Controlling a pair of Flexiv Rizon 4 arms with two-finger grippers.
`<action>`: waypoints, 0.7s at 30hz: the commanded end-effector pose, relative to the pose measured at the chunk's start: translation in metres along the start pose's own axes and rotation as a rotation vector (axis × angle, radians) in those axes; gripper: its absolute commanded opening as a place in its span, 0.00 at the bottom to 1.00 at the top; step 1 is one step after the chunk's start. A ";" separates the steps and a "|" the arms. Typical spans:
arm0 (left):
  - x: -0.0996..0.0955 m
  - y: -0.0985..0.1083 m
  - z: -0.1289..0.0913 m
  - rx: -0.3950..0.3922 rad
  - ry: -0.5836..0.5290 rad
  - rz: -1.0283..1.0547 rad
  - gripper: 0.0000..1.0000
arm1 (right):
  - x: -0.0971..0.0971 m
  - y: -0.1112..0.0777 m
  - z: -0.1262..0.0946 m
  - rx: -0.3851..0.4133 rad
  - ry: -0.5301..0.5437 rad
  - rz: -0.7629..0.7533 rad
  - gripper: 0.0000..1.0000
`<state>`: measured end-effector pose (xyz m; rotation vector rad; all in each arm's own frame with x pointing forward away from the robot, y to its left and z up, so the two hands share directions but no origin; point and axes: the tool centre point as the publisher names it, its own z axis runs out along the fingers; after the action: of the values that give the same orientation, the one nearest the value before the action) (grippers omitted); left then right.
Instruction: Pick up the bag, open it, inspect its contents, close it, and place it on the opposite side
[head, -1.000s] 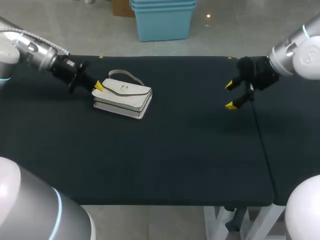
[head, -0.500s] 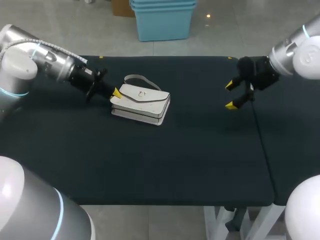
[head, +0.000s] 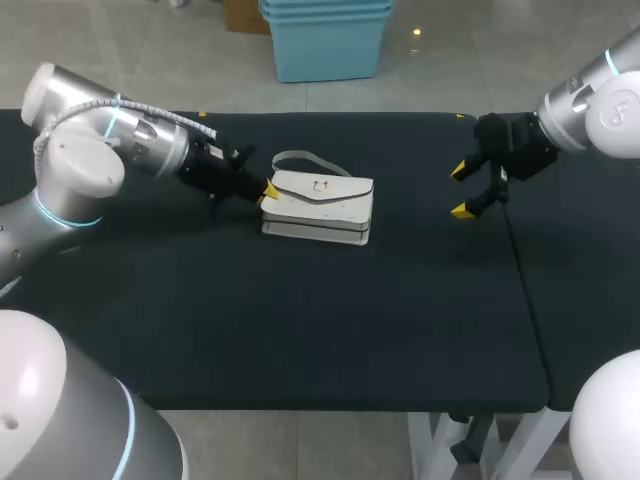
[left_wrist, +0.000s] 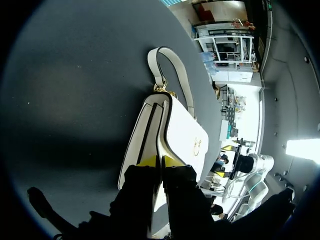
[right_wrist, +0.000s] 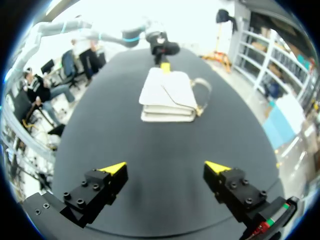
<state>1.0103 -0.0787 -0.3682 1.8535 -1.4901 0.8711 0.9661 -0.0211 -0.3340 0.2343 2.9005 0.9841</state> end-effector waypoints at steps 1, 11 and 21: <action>0.008 0.004 0.016 0.537 -0.010 0.000 0.00 | 0.000 0.000 0.000 0.000 0.000 0.000 1.00; 0.020 0.006 0.039 0.388 0.007 0.096 0.00 | 0.000 0.000 0.000 0.000 0.000 0.000 1.00; 0.026 0.010 0.038 0.176 0.043 0.142 0.00 | 0.000 0.000 0.000 0.000 0.000 0.000 1.00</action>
<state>1.0059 -0.1304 -0.3696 1.9318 -1.5569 1.2055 0.9662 -0.0210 -0.3341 0.2344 2.9005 0.9839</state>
